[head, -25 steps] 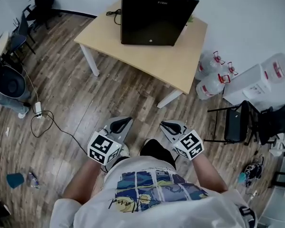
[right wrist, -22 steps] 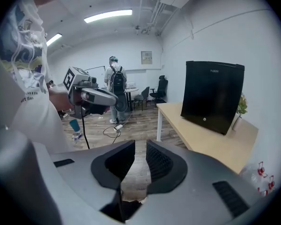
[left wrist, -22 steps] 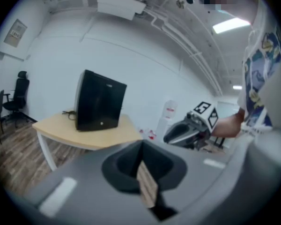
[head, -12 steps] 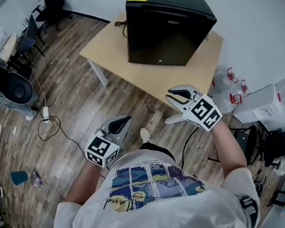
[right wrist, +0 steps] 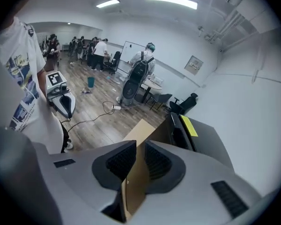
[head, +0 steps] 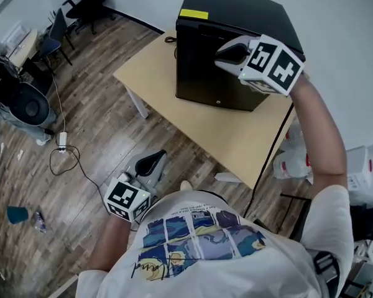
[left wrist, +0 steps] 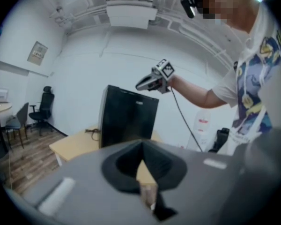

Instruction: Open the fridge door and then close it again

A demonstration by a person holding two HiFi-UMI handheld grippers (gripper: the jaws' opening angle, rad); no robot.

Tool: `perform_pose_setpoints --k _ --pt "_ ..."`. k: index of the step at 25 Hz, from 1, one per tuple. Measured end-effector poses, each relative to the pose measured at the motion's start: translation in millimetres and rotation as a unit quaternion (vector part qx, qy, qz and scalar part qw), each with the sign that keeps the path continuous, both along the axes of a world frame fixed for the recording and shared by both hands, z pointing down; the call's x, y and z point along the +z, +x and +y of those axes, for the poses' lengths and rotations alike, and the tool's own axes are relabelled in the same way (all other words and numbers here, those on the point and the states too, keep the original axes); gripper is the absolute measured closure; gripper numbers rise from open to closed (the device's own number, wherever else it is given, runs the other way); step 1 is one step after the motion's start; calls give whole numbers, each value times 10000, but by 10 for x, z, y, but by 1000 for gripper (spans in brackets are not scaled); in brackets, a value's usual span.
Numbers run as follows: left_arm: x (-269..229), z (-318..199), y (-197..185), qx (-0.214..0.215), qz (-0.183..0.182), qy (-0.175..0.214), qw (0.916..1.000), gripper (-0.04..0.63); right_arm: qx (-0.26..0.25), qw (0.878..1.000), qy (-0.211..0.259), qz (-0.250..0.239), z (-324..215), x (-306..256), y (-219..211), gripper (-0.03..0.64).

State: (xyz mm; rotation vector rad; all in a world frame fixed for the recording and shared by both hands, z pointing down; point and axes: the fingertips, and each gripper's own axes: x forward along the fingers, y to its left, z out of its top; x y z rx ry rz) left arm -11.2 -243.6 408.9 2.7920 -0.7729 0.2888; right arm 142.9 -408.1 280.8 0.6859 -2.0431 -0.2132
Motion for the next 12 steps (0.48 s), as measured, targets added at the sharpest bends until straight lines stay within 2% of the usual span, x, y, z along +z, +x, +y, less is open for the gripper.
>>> perform_pose_setpoints --k 4,8,12 --pt "-26 -74 81 -17 -60 -12 10000 586 -47 9987 -176 485 -455 -38 60 560" --pt "-65 -47 216 349 -192 -58 9992 586 -33 9956 -283 898 -744 -15 96 550" --pt "-148 24 443 835 -276 46 9961 586 -50 9934 -324 1102 -947 29 36 541"
